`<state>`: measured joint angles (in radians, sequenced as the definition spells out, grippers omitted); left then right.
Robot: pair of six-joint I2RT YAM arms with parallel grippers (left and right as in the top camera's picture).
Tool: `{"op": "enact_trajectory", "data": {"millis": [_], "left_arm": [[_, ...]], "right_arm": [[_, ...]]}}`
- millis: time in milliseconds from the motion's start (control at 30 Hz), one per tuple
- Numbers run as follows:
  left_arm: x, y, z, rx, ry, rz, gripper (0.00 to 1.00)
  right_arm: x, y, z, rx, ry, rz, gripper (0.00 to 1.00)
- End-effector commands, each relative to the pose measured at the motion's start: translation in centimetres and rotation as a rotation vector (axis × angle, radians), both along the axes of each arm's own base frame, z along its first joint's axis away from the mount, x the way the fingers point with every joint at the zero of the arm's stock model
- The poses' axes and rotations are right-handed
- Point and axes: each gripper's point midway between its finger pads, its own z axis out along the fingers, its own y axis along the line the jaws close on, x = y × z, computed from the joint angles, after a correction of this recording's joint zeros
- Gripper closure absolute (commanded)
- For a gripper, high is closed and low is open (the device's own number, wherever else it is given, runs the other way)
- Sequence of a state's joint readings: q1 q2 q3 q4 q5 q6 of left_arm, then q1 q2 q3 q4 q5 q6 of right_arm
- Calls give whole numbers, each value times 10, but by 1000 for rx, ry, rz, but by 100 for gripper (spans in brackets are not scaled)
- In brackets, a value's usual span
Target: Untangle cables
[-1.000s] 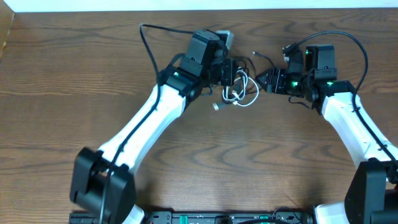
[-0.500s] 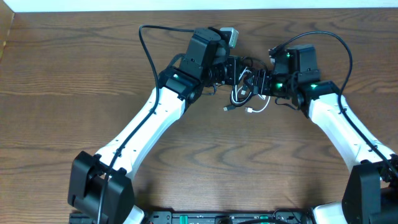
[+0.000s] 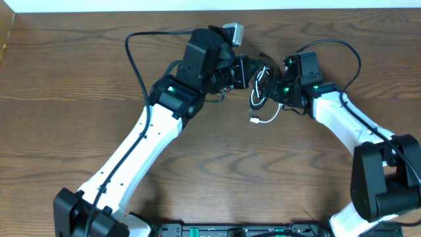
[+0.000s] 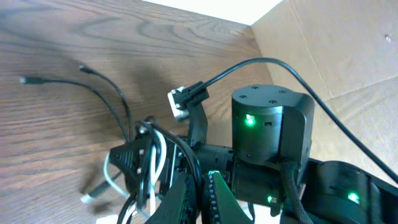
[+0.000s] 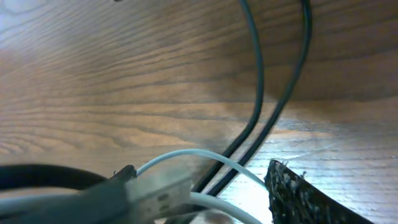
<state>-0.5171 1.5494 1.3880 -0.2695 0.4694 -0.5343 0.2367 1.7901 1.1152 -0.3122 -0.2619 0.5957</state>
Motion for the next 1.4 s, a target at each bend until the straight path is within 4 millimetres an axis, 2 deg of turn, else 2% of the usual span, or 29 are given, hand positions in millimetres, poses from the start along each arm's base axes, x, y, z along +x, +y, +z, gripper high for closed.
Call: {"op": "enact_trajectory", "data": {"millis": [0, 233, 333, 400, 533, 733, 833, 900, 1000, 1167, 1367], "left_arm": [[-6, 30, 72, -97, -143, 49, 92], [13, 94, 95, -104, -192, 199, 92], [16, 112, 90, -89, -168, 242, 93], [17, 113, 79, -65, -136, 242, 93], [18, 99, 46, -18, -45, 204, 93], [33, 70, -23, 65, 96, 156, 92], [43, 64, -57, 116, 152, 169, 83], [48, 59, -81, 149, 189, 171, 73], [51, 49, -117, 189, 248, 166, 66], [55, 40, -179, 243, 385, 236, 64], [50, 30, -229, 274, 485, 251, 64]], "right_arm": [[-3, -28, -35, -68, 90, -101, 39], [-8, -49, -42, -82, 138, -145, 37], [-8, -53, -42, -94, 132, -120, 38], [-8, -51, -42, -96, 125, -93, 39], [-8, -47, -41, -88, 112, -58, 40], [-8, -46, -40, -84, 113, -53, 43], [-8, -46, -40, -83, 113, -53, 43], [-8, -46, -40, -82, 113, -54, 43], [-8, -46, -40, -83, 112, -54, 42], [-8, -46, -40, -83, 113, -54, 42], [-8, -46, -40, -83, 112, -54, 41]]}}
